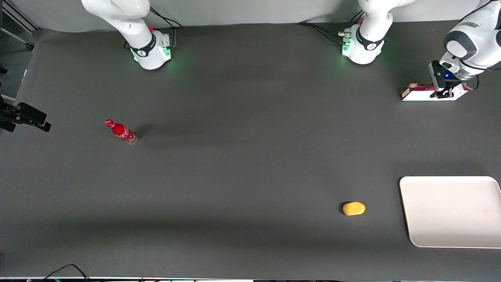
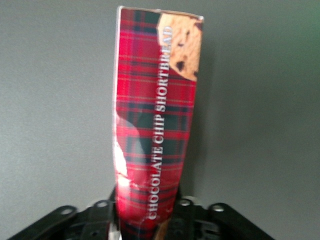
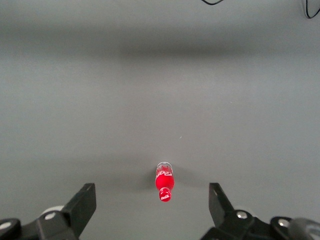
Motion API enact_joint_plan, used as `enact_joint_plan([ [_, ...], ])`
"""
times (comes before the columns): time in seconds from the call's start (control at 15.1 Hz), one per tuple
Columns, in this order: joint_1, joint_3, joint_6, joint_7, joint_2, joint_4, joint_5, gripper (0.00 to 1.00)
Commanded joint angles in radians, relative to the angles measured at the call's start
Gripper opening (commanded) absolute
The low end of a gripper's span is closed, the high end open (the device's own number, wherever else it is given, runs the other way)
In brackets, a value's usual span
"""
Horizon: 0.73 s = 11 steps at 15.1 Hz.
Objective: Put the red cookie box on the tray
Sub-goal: 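Carry the held box with the left gripper over the white tray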
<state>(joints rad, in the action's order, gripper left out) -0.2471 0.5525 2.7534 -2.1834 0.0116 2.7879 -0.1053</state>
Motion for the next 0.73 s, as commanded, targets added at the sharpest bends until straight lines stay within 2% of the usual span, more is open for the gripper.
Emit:
enact_joint_plan([
  [0.0, 0.015, 0.004, 0.025, -0.003, -0.005, 0.021, 0.021, 0.0],
  [0.13, 0.015, 0.004, 0.017, 0.058, -0.009, 0.018, 0.022, 0.0],
  [0.53, 0.015, 0.001, -0.122, 0.48, -0.061, -0.04, 0.027, 0.0],
  [0.66, 0.029, -0.029, -0.194, 0.62, -0.082, -0.098, 0.068, 0.0],
])
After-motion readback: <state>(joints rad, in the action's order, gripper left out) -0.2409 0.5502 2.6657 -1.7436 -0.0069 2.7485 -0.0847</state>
